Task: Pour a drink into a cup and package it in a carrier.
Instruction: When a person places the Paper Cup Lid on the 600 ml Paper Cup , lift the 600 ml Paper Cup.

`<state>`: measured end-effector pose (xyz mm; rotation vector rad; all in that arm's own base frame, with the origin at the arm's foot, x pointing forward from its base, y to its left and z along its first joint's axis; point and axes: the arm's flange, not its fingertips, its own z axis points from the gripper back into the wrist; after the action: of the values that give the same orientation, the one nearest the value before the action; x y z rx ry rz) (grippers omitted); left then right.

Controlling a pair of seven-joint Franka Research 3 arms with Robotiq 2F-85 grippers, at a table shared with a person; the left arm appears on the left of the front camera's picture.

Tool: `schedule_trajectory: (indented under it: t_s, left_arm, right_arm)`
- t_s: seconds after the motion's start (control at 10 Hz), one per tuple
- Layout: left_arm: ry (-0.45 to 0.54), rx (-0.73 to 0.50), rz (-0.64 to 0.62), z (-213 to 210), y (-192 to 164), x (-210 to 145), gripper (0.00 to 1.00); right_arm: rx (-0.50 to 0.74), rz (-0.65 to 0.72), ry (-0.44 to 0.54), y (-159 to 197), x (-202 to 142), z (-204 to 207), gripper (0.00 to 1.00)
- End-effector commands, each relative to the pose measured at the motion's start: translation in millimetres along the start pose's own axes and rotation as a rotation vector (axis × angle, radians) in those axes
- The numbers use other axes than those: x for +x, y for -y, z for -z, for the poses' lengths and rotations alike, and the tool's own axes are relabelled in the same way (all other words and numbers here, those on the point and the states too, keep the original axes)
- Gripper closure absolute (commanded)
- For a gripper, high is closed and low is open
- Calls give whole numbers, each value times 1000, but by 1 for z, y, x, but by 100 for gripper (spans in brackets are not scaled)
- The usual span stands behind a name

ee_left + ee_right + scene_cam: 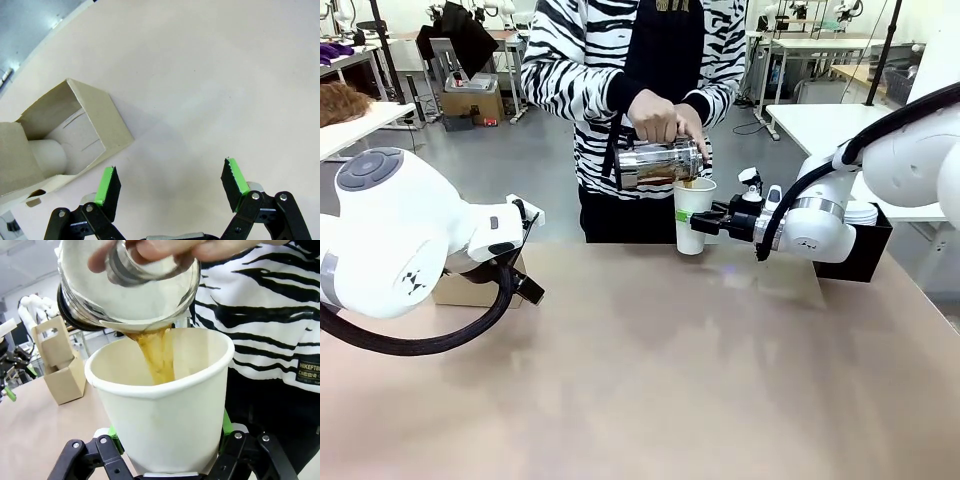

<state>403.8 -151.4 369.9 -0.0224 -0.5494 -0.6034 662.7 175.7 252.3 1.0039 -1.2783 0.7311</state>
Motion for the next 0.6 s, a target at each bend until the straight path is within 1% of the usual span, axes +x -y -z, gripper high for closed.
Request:
schedule_trajectory:
  t_s: [0.0, 0.5]
  left_arm:
    - [2, -2, 0, 0, 0, 0, 0]
    - [2, -2, 0, 0, 0, 0, 0]
  right_arm:
    - [-4, 5, -2, 0, 1, 1, 20]
    - [-4, 5, -2, 0, 1, 1, 20]
